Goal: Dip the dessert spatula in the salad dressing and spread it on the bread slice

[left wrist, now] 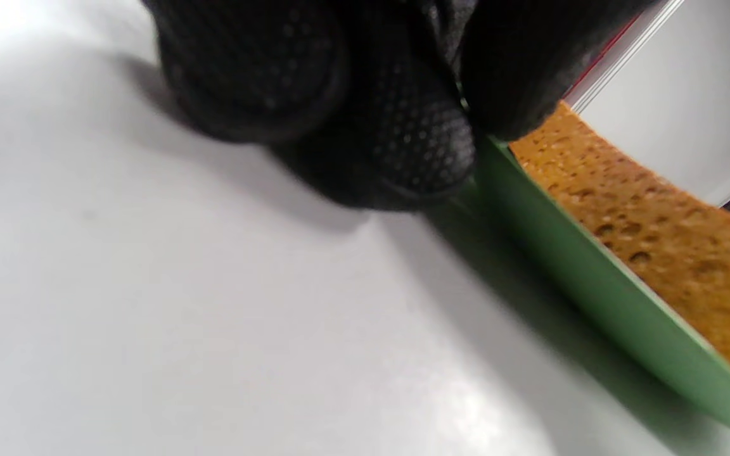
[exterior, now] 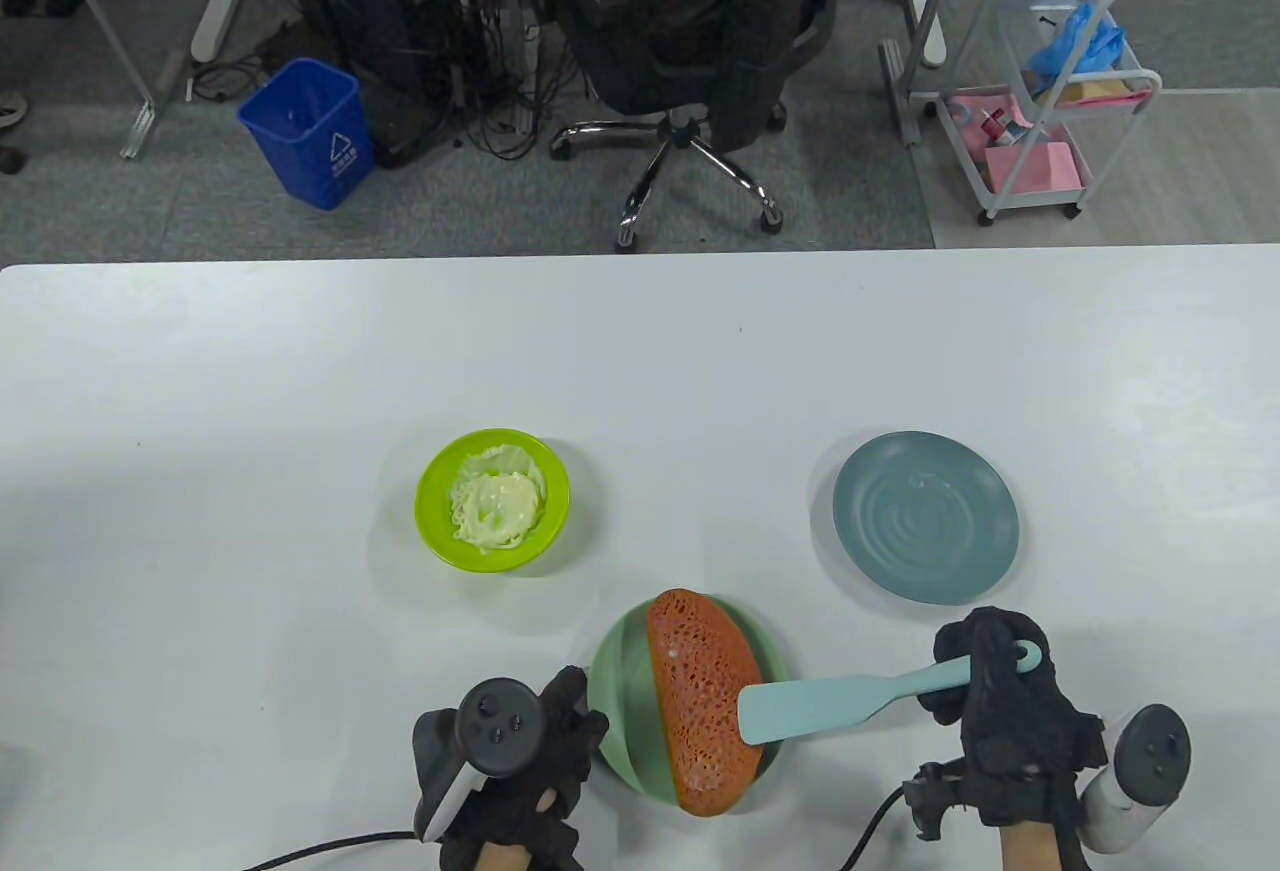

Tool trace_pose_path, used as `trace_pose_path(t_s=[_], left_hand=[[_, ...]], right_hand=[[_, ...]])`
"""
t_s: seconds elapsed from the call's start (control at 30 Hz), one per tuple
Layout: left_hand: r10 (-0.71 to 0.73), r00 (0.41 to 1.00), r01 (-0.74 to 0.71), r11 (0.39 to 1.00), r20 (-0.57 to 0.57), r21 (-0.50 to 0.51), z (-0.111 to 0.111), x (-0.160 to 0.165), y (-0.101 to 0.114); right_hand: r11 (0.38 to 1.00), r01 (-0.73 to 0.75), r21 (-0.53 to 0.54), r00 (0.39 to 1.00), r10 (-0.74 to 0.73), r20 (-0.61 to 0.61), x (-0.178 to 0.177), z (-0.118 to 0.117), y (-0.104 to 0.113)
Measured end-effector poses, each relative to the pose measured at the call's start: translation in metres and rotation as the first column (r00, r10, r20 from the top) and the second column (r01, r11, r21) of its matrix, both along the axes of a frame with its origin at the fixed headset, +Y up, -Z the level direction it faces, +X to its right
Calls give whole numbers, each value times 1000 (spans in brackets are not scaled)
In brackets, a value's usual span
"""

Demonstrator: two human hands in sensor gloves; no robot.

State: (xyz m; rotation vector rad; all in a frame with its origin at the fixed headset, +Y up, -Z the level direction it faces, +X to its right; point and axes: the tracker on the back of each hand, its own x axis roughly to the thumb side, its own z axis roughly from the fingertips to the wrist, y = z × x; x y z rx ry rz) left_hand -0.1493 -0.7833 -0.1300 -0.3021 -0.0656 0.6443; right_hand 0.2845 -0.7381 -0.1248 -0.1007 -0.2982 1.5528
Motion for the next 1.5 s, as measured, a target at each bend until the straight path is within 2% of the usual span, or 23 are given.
trace_pose_path(t_s=[0.33, 0.57, 0.73, 0.87, 1.0, 1.3, 1.5], left_hand=[[-82, 997, 81, 995, 10, 61, 4, 4, 6], [-152, 988, 152, 966, -16, 210, 11, 3, 21], [-225, 973, 231, 905, -60, 357, 16, 1, 32], [-305, 950, 300, 828, -69, 473, 20, 5, 38], [-350, 935, 328, 808, -48, 490, 19, 10, 36], [-352, 936, 314, 811, -16, 493, 18, 12, 33], [-335, 942, 298, 822, -10, 486, 17, 10, 33]], right_hand=[[999, 40, 16, 999, -40, -1, 0, 0, -1], [999, 40, 22, 999, -40, -8, -1, 0, -2], [999, 40, 23, 999, -40, -12, -1, 0, -3], [999, 43, 22, 999, -42, -14, -2, 0, -3], [999, 43, 21, 999, -43, -15, -2, 0, -3], [996, 84, 30, 996, -84, -22, -4, -1, -3], [985, 165, 43, 986, -164, -12, -2, -5, -3]])
